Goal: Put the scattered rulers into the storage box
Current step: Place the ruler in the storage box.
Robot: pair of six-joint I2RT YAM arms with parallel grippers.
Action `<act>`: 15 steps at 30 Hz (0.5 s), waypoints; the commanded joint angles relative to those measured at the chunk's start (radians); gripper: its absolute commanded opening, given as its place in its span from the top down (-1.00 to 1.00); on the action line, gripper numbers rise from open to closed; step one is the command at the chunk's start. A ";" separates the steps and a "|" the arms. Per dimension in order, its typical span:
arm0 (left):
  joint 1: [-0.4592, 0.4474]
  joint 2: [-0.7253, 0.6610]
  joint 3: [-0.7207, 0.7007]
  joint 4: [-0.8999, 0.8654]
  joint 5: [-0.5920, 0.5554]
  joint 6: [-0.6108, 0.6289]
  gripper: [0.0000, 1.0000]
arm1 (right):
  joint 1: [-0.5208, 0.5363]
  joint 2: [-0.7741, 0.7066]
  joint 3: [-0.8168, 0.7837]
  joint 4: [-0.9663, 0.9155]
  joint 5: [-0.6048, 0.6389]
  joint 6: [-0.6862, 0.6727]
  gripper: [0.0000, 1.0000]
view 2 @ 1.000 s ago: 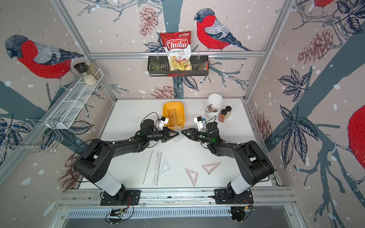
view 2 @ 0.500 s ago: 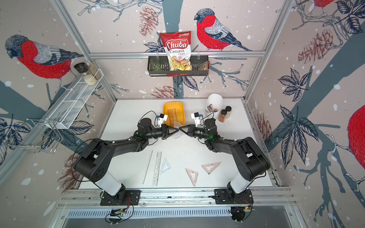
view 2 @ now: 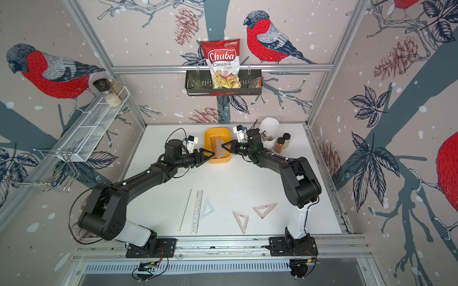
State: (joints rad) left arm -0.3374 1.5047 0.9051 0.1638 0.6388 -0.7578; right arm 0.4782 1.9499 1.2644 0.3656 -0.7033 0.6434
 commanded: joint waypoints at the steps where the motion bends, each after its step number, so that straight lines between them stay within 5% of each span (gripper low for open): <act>1: 0.011 -0.012 0.058 -0.305 -0.204 0.191 -0.50 | 0.015 0.107 0.161 -0.215 0.123 -0.142 1.00; 9: 0.029 0.000 0.077 -0.362 -0.345 0.197 -0.61 | 0.088 0.390 0.586 -0.430 0.278 -0.183 1.00; 15: 0.033 -0.002 0.078 -0.366 -0.356 0.217 -0.61 | 0.111 0.464 0.656 -0.463 0.344 -0.164 0.98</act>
State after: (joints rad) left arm -0.3073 1.5040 0.9779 -0.1818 0.3065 -0.5694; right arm 0.5797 2.4008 1.9076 -0.0547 -0.4122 0.4778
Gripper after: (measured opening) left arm 0.803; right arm 0.085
